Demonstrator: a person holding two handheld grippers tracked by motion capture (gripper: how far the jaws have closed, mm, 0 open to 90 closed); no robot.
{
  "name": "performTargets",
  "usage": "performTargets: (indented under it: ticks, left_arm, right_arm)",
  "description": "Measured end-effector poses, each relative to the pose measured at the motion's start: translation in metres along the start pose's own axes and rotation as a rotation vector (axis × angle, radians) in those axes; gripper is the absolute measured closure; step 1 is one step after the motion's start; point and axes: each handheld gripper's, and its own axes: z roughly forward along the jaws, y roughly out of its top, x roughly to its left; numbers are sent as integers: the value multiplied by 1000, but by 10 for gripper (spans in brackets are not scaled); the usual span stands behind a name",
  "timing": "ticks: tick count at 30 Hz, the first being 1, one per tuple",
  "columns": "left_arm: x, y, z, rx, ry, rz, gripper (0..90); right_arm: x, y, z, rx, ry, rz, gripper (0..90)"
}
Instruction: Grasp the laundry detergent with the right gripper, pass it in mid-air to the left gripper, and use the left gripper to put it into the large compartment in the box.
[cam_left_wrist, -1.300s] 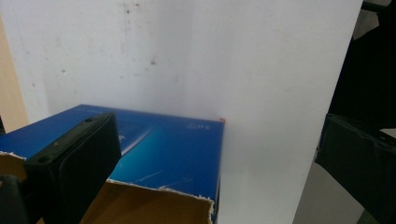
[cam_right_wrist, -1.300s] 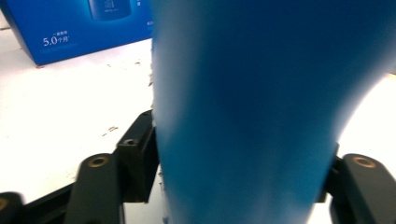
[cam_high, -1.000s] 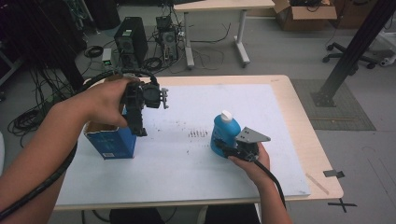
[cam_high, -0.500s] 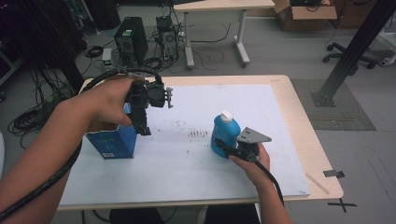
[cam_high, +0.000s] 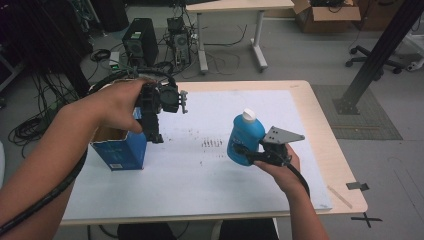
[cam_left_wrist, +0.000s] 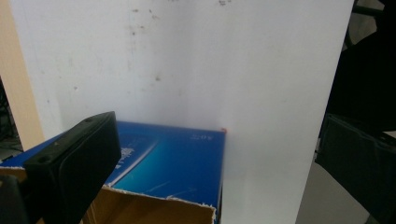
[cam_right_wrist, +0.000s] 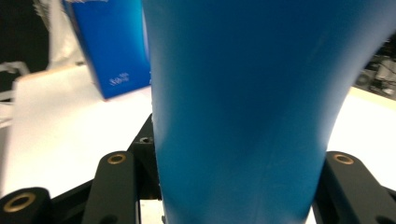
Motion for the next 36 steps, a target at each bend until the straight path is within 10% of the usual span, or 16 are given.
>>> performTargets:
  ticks: [24,36]
  left_arm:
    - [-10,30,-11,-54,-82,68,2]
    - [-11,43,-6,-51,-105,84,2]
  right_arm:
    - [14,20,3,35,303,-145,451]
    - [24,23,26,47,377,-190,450]
